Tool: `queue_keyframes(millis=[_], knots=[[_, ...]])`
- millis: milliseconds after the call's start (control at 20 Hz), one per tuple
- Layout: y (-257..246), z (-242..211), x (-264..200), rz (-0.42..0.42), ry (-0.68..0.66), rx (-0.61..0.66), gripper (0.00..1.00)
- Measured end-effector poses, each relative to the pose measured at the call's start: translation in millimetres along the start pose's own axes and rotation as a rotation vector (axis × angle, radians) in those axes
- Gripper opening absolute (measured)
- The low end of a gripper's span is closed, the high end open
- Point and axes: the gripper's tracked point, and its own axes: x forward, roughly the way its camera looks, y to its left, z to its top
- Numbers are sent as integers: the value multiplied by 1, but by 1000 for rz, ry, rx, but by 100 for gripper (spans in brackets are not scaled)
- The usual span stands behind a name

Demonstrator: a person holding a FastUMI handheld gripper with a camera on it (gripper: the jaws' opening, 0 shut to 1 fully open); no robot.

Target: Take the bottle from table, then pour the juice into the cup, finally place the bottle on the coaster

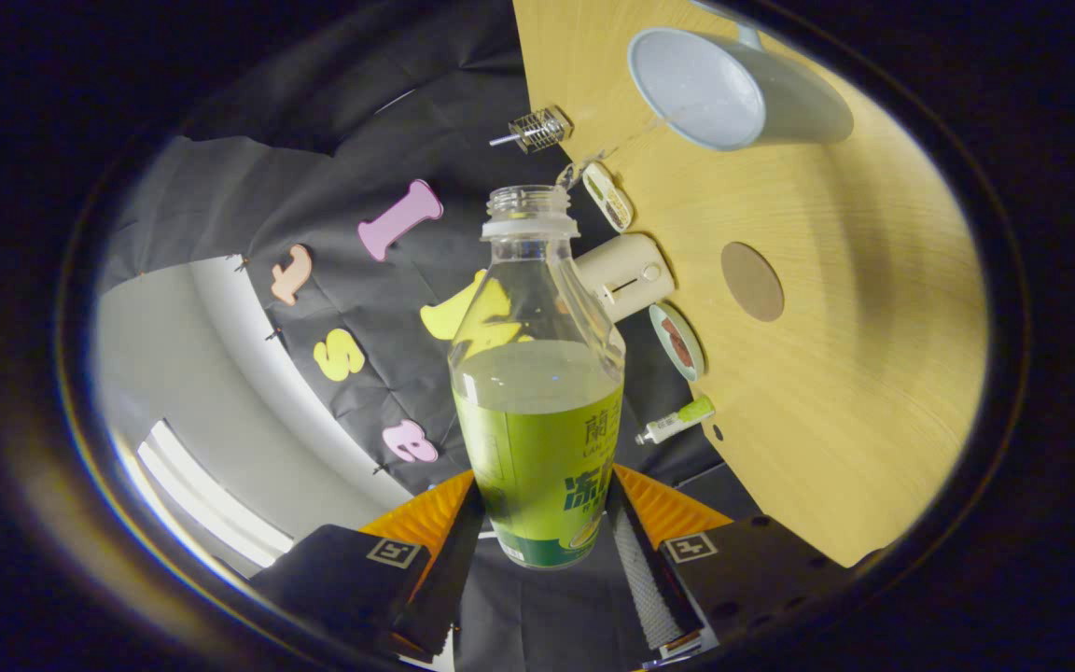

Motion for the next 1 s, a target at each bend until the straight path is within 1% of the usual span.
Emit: queue_keyframes(millis=[300, 550, 1000], knots=[[11, 6, -1, 52, -23, 26, 79], [21, 6, -4, 78, -16, 61, 79], [31, 8, -4, 89, -21, 101, 79]])
